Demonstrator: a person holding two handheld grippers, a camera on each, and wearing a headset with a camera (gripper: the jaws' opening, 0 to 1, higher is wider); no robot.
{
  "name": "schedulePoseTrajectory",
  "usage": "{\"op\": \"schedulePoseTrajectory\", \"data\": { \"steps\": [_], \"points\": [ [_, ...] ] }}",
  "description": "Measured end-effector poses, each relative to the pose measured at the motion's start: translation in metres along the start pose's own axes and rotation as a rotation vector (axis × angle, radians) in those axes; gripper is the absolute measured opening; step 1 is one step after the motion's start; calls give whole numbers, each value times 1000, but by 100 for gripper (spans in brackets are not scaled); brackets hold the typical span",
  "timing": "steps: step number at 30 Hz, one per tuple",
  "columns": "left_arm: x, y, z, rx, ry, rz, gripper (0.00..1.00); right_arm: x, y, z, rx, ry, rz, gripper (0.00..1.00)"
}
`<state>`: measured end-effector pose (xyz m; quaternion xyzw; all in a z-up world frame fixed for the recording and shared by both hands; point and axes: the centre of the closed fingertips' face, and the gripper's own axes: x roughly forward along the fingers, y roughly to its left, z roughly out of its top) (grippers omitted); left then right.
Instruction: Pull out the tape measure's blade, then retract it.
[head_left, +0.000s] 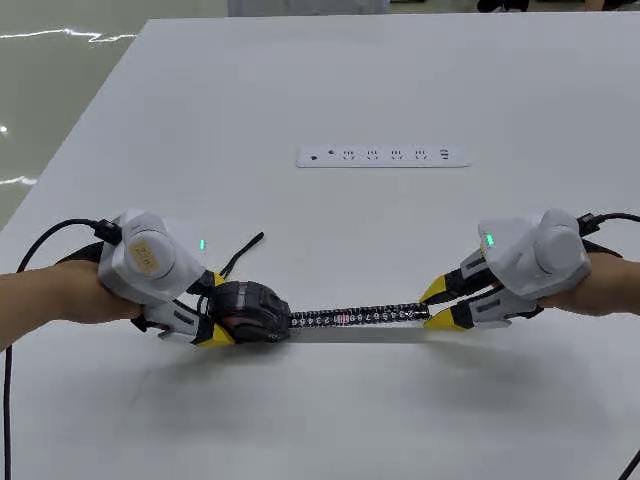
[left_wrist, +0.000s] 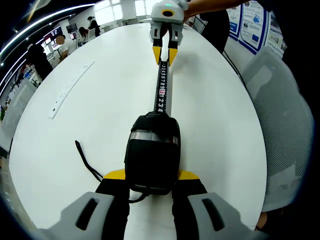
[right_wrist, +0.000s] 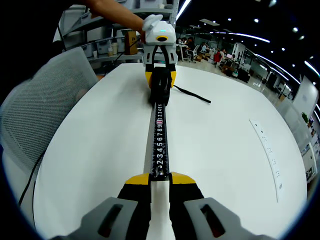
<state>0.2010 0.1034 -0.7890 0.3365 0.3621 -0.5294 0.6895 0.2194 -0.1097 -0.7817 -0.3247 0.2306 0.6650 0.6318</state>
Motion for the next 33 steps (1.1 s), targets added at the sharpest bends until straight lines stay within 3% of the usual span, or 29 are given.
{"op": "schedulePoseTrajectory", "data": {
  "steps": [33],
  "points": [
    [0, -1, 1, 5, 4, -2, 27, -7, 2, -10, 12, 8, -6, 11]
  ]
}}
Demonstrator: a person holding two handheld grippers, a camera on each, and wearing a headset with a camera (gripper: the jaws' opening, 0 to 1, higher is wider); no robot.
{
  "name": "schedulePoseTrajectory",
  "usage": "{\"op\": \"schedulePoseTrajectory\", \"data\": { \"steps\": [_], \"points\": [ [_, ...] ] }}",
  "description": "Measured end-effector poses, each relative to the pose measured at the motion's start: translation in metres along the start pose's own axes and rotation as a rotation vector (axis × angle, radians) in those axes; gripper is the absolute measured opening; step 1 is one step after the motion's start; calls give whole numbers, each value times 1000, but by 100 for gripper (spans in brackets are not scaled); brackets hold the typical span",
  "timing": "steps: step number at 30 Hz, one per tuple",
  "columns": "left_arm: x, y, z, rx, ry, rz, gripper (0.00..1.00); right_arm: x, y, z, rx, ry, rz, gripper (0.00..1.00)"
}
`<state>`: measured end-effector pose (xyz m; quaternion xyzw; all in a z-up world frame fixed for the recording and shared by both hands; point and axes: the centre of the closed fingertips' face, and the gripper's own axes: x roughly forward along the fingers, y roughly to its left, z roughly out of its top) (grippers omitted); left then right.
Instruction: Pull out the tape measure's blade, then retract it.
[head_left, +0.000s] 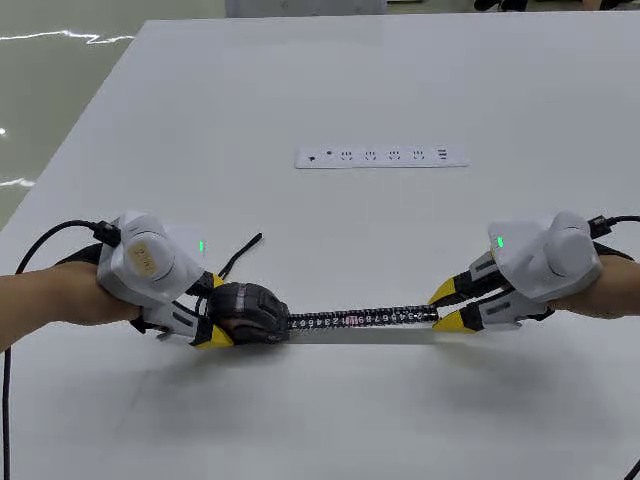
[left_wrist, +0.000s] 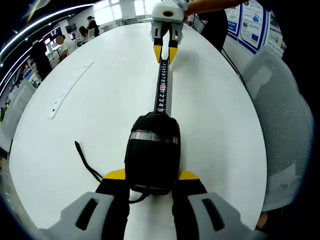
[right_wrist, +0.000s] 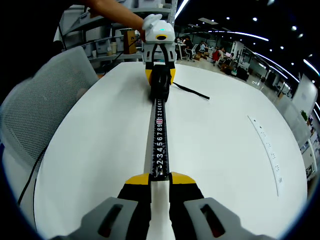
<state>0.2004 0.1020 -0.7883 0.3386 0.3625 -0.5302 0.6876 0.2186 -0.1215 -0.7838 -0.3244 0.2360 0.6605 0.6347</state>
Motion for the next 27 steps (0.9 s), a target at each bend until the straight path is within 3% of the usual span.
{"op": "schedulePoseTrajectory", "data": {
  "steps": [27],
  "points": [
    [1, 1, -1, 5, 5, -4, 27, -3, 1, -11, 11, 6, -3, 11]
  ]
}}
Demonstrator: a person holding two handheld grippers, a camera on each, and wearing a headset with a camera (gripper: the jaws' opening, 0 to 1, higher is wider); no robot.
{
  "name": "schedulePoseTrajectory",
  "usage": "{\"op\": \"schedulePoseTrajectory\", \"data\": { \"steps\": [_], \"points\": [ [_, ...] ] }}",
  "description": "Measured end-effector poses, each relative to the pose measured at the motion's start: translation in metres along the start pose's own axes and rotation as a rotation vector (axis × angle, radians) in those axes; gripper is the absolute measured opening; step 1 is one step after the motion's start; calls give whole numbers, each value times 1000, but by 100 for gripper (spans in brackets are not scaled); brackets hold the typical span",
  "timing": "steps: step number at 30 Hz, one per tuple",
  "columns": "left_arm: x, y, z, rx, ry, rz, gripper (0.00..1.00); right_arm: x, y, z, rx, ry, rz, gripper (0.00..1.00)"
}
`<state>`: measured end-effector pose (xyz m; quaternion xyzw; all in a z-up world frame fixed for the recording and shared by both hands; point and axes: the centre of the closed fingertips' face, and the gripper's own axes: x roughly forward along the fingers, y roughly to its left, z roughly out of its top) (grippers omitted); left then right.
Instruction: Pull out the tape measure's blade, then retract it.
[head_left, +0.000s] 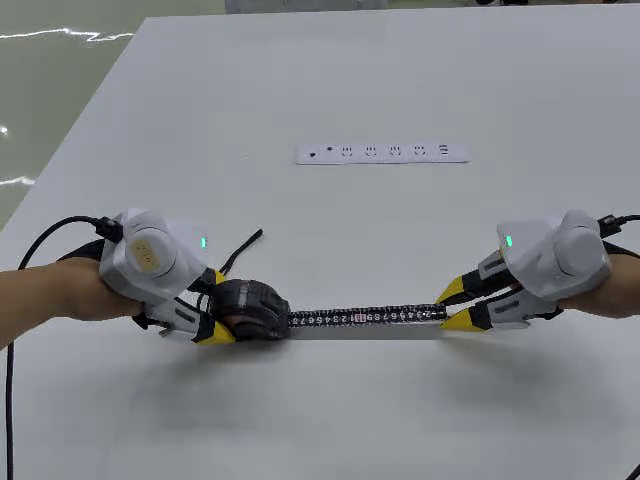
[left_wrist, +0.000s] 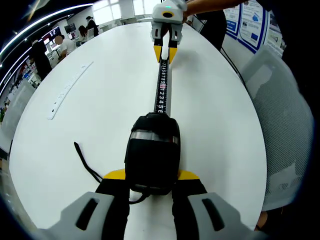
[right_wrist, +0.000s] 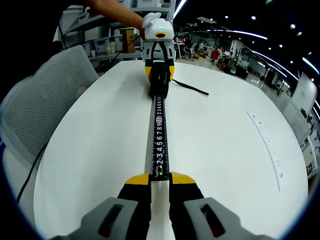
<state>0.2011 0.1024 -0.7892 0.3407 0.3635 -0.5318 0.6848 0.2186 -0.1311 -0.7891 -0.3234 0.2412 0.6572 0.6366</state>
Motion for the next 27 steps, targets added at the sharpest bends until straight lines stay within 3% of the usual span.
{"op": "schedulePoseTrajectory", "data": {
  "steps": [27],
  "points": [
    [1, 1, -1, 9, 12, -3, 27, -4, 2, -10, 12, 5, -6, 11]
  ]
}}
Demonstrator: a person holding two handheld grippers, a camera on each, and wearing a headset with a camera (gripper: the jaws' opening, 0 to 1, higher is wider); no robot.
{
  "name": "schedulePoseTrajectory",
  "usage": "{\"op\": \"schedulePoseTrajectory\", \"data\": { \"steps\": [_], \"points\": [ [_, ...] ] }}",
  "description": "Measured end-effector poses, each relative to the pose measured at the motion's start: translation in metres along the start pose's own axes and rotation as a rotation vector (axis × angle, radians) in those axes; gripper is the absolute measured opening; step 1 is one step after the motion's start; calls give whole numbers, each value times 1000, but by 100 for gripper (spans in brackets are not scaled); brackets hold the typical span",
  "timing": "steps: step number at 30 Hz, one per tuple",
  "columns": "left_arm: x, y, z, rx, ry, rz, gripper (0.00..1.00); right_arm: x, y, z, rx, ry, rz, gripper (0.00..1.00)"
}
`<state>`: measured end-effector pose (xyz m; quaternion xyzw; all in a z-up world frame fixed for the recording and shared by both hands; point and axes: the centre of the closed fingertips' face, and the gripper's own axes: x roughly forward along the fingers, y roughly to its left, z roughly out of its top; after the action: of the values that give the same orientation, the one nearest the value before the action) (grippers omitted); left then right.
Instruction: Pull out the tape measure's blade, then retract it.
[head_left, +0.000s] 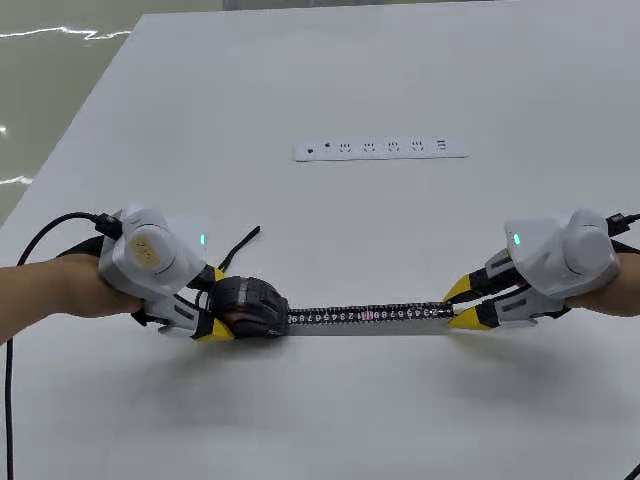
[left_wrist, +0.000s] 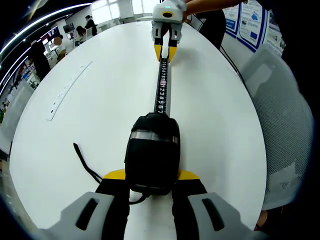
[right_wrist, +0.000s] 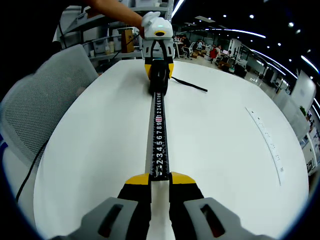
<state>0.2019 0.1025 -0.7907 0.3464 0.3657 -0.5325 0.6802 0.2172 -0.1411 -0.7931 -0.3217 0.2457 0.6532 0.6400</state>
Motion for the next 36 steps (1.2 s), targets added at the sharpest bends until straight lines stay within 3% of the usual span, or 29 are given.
{"op": "schedulePoseTrajectory", "data": {
  "steps": [36],
  "points": [
    [-1, -2, 2, 1, 1, 7, 27, -11, 0, -11, 0, 22, -3, 11]
  ]
}}
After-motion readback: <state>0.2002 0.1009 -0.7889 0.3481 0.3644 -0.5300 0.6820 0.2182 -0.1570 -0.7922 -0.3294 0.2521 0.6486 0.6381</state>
